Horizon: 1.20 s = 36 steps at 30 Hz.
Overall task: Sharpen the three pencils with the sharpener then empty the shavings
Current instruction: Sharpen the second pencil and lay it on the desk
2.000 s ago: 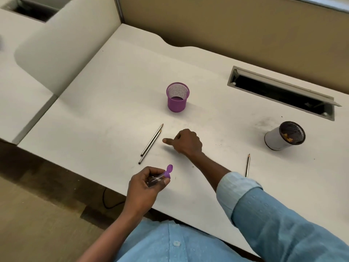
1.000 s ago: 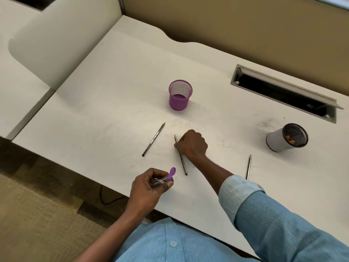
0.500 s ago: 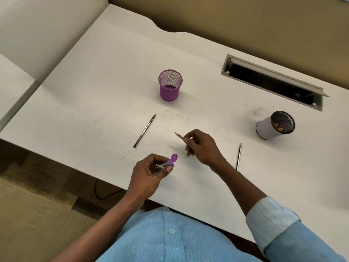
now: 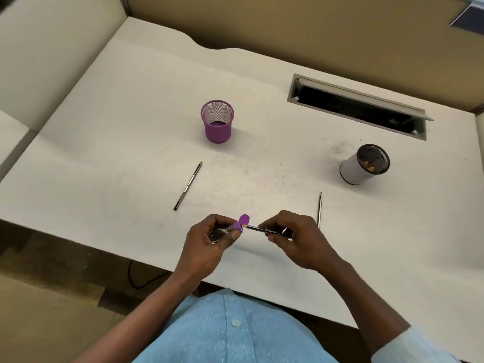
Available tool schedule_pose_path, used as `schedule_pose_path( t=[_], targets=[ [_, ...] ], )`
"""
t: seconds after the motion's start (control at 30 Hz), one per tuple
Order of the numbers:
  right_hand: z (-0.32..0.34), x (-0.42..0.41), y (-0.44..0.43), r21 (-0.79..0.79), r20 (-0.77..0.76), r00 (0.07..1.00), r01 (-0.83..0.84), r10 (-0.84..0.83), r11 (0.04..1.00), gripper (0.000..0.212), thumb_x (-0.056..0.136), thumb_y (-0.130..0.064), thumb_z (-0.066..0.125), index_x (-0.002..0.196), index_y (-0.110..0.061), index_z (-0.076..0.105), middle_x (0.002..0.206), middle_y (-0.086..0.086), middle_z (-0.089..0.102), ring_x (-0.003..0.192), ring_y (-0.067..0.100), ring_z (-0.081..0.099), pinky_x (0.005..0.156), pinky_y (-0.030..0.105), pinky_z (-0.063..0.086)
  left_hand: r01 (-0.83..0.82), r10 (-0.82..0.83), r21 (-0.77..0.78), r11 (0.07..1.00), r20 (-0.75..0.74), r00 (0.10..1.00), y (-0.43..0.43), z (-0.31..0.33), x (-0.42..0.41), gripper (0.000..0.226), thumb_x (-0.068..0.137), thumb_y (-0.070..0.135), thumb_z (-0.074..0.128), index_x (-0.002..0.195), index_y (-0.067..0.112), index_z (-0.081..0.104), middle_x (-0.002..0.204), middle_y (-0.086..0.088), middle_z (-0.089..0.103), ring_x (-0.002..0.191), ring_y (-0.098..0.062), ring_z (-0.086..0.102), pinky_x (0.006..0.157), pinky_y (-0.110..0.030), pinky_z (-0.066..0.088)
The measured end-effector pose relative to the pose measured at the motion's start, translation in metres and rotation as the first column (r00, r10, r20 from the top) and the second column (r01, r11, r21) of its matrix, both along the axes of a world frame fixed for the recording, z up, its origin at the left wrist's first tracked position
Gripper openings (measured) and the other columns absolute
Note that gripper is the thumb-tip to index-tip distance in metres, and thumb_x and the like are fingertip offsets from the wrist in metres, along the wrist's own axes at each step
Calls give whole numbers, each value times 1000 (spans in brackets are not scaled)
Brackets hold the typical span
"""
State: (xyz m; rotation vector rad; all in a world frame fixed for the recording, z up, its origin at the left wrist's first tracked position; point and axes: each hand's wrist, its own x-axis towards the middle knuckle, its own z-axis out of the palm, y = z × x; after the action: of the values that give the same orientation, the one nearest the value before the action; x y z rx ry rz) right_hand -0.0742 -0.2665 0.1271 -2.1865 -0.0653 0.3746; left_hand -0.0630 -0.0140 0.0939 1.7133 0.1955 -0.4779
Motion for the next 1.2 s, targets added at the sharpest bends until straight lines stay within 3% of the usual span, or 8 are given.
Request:
schedule_pose_path(
  t=[0.27,0.53,0.67,0.77,0.9,1.0,1.1,1.2],
  targets=[
    [2,-7,-16,-128,86,991,-89,101,988,24,92,-3,79,110,-18,80,93,-10,69,82,7,68,79,25,56,94,-95,34,995,37,995,-4,2,0,17,91,19,88,103,29,80,103,11,86,98,-7,79,86,-15,56],
    [5,-14,-20,-171,164,979,-93,121,981,19,94,-15,81,111,-23,81,96,-9,72,85,13,69,77,38,60,111,-113,56,992,48,992,-8,6,-2,18,91,18,89,104,27,80,102,11,86,97,-6,79,83,-12,56],
    [14,-17,-19,-323,297,935,-90,191,942,23,95,-26,82,115,-37,82,94,-15,73,74,10,66,59,32,53,197,-204,98,975,70,976,-7,7,-5,19,90,20,90,102,30,80,101,14,84,94,-4,77,81,-11,55],
    [16,-19,-20,-341,331,907,-142,261,929,24,94,-26,82,117,-32,82,91,-13,72,73,12,67,55,32,52,263,-268,81,961,63,961,-5,9,-3,17,90,21,90,100,32,81,98,13,83,85,-1,73,77,-10,53],
    [11,-27,-29,-276,362,904,-127,226,953,35,89,-23,87,123,-18,77,102,-3,70,87,18,68,68,37,60,324,-330,78,943,65,942,-3,9,1,10,94,27,87,100,33,82,95,13,83,81,0,71,75,-10,52],
    [2,-33,-31,-330,471,851,-75,233,941,19,92,-13,81,111,-12,78,98,1,67,85,21,66,62,38,57,349,-352,59,935,53,934,-3,9,4,8,96,31,85,102,35,81,98,8,84,87,-15,75,78,-17,53],
    [-5,-38,-29,-399,571,776,-24,269,916,11,101,-22,75,101,-13,78,87,-1,67,75,21,60,50,38,49,375,-378,50,926,59,924,-3,10,8,9,95,33,85,103,32,80,97,2,82,90,-31,72,79,-29,54],
    [-6,-43,-27,-434,651,712,65,263,898,16,102,-31,74,94,-18,79,74,-5,65,59,20,55,47,33,41,401,-402,29,916,77,913,-5,13,9,9,95,28,86,100,31,79,94,-3,81,79,-19,68,77,-27,52]
  ],
)
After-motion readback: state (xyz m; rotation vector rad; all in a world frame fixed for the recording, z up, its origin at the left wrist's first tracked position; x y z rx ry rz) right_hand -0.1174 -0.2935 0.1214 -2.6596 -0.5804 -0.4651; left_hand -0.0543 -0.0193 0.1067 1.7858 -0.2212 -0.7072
